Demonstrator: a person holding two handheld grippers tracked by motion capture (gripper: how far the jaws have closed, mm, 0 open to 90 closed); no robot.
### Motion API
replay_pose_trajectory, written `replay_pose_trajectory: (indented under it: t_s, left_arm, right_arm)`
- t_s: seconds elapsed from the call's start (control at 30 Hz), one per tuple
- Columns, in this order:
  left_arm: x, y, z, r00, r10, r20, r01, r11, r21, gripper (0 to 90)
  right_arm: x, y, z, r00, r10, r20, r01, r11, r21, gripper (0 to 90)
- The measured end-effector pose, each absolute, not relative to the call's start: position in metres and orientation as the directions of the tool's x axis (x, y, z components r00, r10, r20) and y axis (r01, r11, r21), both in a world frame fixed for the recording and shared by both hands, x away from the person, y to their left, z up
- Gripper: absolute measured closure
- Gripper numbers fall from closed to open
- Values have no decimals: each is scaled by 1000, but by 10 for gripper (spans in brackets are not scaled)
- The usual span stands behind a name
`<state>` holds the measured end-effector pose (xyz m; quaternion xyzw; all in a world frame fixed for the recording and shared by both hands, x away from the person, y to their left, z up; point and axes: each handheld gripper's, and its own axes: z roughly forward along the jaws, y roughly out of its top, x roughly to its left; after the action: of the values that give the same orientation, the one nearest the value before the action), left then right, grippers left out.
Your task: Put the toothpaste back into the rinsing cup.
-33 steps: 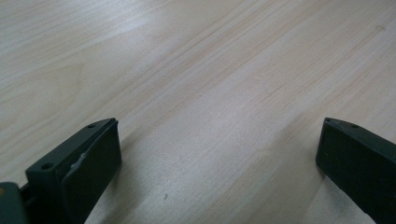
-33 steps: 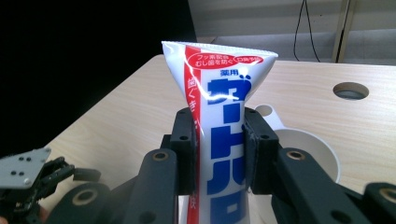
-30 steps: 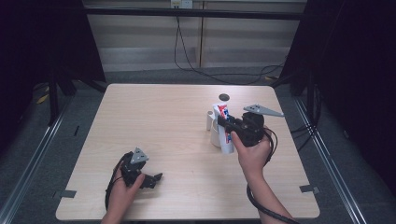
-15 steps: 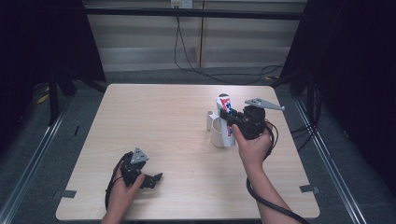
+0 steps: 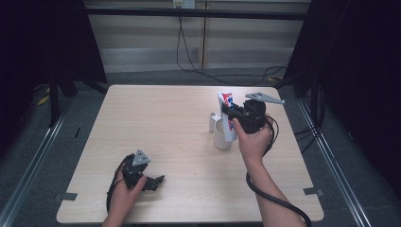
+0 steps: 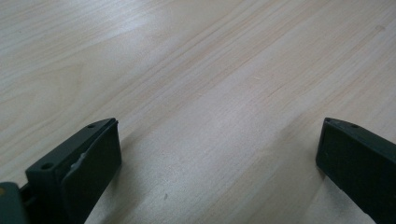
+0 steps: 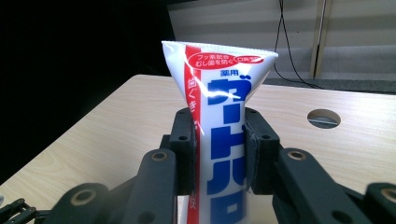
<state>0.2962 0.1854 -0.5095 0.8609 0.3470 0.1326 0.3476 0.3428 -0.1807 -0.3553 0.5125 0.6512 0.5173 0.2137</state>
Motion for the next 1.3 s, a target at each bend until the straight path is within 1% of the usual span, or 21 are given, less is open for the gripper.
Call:
replay_pose_trajectory:
  t_s: [0.8, 1.03, 1.3]
  left_arm:
    - [296, 185, -510, 720, 694, -19, 508, -508, 695, 0]
    - [296, 185, -510, 718, 695, -20, 507, -504, 699, 0]
    - [296, 185, -510, 723, 690, -14, 506, -516, 691, 0]
  right_arm:
    - [368, -181, -354, -355, 905, 234, 436, -61, 898, 688]
    - [376, -179, -359, -361, 908, 213, 442, -35, 896, 686]
    - [380, -180, -364, -350, 910, 224, 440, -51, 896, 682]
